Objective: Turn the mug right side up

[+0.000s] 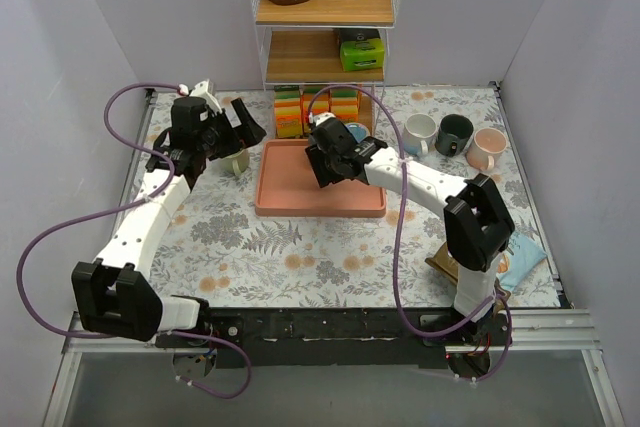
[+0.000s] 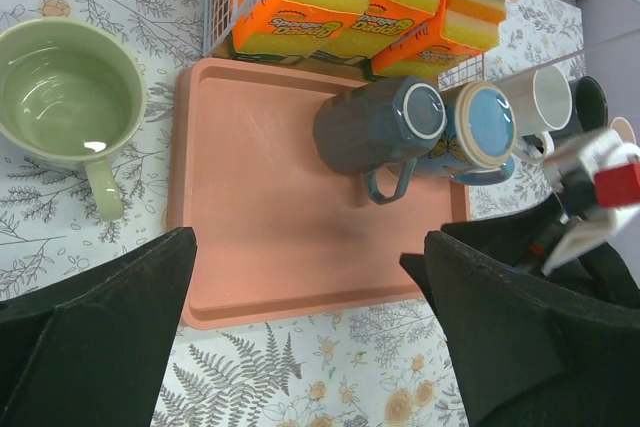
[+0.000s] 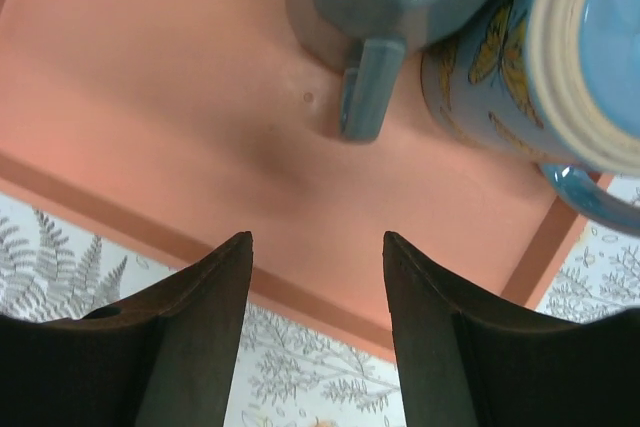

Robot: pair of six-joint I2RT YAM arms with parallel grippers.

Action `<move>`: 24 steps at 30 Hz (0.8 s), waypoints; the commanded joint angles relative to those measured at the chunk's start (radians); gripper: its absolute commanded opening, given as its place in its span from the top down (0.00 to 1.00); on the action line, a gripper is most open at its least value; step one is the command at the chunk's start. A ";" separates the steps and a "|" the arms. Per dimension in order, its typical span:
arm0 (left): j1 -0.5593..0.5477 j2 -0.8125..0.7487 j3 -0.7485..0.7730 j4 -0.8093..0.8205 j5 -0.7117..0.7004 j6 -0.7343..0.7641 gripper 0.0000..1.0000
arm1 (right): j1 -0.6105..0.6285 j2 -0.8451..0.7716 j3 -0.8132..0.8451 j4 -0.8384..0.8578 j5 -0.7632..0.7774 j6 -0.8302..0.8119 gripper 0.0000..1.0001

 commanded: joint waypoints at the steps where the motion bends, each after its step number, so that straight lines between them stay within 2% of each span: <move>1: 0.001 -0.078 -0.022 -0.025 0.034 -0.010 0.02 | -0.012 0.058 0.091 0.097 0.057 -0.020 0.38; 9: 0.001 -0.104 -0.013 -0.041 0.012 -0.005 0.02 | -0.040 0.187 0.183 0.115 0.100 -0.024 0.41; 13: 0.001 -0.113 -0.016 -0.050 0.017 -0.004 0.02 | -0.043 0.210 0.185 0.143 0.111 -0.041 0.43; 15: 0.001 -0.121 -0.028 -0.050 0.017 -0.002 0.02 | -0.045 0.216 0.185 0.159 0.103 -0.050 0.48; 24: 0.001 -0.130 -0.045 -0.056 0.014 0.001 0.02 | -0.046 0.266 0.234 0.167 0.111 -0.050 0.51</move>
